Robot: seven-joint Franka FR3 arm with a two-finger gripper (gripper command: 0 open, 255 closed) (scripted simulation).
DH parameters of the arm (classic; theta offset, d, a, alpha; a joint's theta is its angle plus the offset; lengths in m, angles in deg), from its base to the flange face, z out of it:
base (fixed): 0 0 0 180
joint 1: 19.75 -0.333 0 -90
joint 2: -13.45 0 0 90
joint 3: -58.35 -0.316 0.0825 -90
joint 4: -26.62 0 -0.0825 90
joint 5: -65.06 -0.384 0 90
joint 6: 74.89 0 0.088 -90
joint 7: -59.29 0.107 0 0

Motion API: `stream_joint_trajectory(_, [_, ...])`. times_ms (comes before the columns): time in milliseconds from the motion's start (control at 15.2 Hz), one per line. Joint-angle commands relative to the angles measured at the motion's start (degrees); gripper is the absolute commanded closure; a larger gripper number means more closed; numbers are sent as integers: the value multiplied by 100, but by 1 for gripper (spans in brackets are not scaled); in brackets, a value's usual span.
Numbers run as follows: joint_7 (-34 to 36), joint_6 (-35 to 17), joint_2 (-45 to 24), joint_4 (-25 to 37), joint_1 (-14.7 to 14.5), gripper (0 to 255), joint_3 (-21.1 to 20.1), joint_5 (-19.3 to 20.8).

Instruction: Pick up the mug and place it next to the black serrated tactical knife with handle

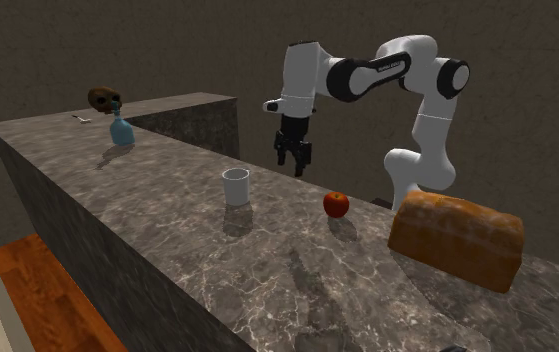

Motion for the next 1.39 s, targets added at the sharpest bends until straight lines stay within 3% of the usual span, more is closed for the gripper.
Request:
stream_joint_trajectory(0, [-100, 3, -397, 356, 59, 0, 100, -15])
stream_joint_trajectory(726, [-658, 372, -2763, 2849, 592, 0, 500, -382])
stream_joint_trajectory(1320, [-669, -194, -2803, 2322, 593, 0, 492, -395])
